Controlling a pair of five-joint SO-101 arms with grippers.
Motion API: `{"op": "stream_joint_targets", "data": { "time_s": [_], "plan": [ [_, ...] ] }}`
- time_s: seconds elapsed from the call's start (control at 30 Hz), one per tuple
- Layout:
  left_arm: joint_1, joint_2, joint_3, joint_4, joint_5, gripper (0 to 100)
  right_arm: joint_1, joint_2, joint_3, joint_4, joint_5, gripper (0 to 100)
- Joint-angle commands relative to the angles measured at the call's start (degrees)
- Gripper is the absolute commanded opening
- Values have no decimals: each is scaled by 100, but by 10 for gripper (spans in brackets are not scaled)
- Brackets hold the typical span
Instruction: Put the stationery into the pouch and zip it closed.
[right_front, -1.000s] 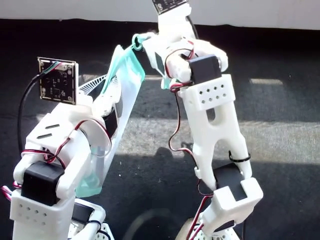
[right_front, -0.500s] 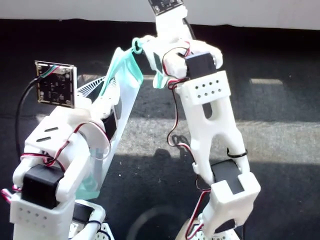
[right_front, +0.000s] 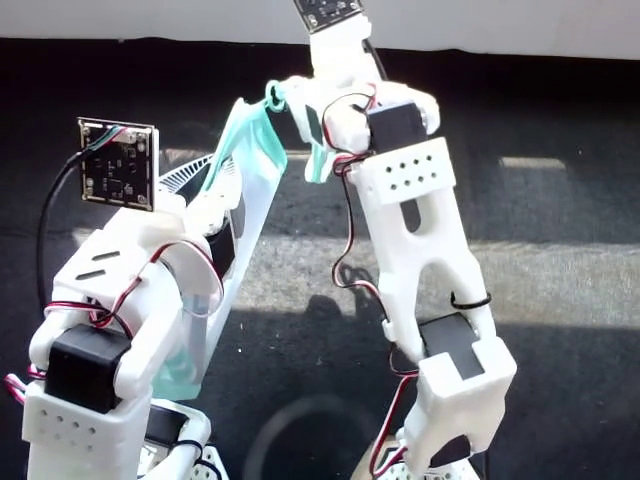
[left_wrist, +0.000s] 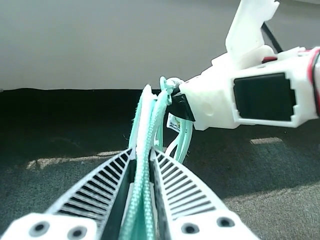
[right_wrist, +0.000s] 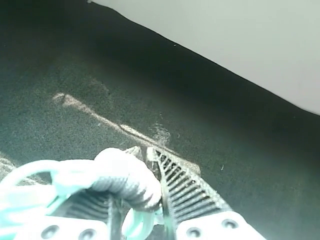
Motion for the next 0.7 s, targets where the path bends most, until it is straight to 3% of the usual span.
{"op": "stream_joint_targets", "data": {
  "time_s": [0.0,0.27,0.67],
  "plan": [
    [-277,-963,-734,-53,-53,8,1024,479,40,66,-44,5],
    [-259,-145,75,-114,-53,8,734,-163,-1288,796,-44,5],
    [-233,901,321,-888,-44,8,356,-312,-3213,1807,-70,5]
  ]
}}
